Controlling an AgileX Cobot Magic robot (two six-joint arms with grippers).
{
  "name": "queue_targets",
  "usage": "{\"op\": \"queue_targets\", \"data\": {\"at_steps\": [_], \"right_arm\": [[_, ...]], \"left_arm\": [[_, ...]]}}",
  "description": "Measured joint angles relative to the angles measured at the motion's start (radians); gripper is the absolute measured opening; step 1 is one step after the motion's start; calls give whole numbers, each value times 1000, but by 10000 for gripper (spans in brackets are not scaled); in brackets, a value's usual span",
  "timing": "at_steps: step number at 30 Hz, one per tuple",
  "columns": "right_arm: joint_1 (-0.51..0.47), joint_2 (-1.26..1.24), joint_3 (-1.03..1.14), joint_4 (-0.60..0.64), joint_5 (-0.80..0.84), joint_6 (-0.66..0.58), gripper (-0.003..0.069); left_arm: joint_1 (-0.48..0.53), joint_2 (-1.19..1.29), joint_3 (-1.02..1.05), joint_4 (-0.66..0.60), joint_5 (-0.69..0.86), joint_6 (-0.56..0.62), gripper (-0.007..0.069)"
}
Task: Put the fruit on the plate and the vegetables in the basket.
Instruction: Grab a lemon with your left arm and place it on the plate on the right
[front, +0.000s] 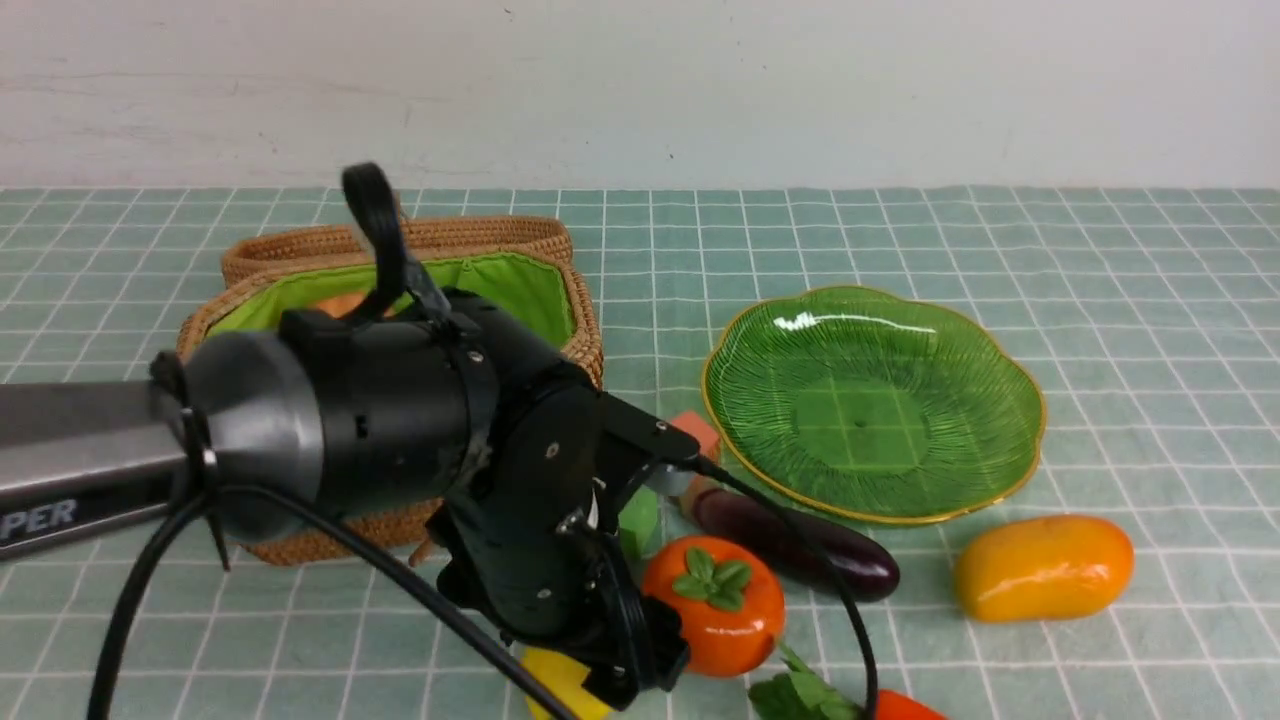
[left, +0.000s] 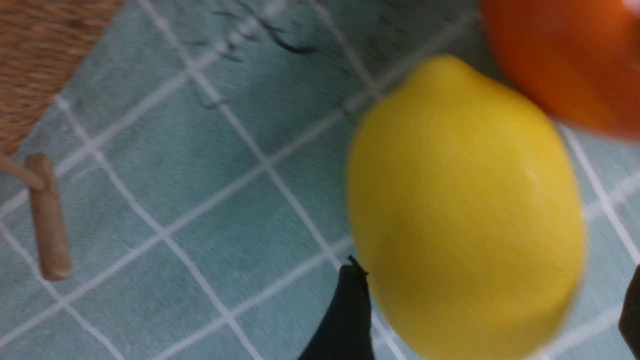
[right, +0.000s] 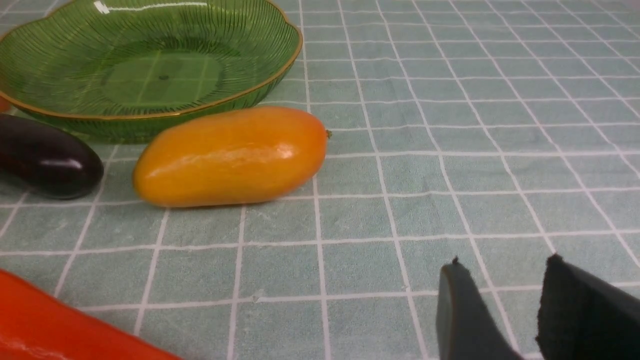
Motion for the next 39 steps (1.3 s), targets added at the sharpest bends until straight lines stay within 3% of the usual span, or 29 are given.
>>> {"op": "queue_targets", "data": {"at_steps": [5, 11, 19, 25, 31, 39], "right_arm": [[0, 0, 0, 0, 0, 0, 241], [0, 0, 0, 0, 0, 0, 241], [0, 0, 0, 0, 0, 0, 241], [0, 0, 0, 0, 0, 0, 241], [0, 0, 0, 0, 0, 0, 241], [0, 0, 0, 0, 0, 0, 241]], "left_arm": [[1, 66, 0, 48, -65, -102, 643], [1, 81, -4, 55, -65, -86, 582], [1, 10, -71, 122, 119, -57, 582], [1, -72, -235, 189, 240, -57, 582], [1, -29, -485, 165, 117, -51, 582], [1, 269, -721, 50, -81, -21, 582]]}}
